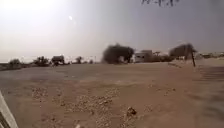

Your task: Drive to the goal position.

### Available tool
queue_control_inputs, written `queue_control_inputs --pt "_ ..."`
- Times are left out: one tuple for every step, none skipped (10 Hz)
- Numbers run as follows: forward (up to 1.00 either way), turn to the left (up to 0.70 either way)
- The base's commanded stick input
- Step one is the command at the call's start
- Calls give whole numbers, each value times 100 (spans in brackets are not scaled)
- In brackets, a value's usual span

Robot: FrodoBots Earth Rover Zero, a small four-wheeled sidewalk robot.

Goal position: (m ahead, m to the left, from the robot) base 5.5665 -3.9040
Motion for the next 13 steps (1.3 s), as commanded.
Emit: queue_control_inputs --pt "0 50" --pt "0 50" --pt "0 50" --pt "0 50" --pt "0 50" --pt "0 43" --pt "0 18" --pt "0 0" --pt "0 0" --pt "0 0" --pt "0 0" --pt "0 0" --pt "0 0"
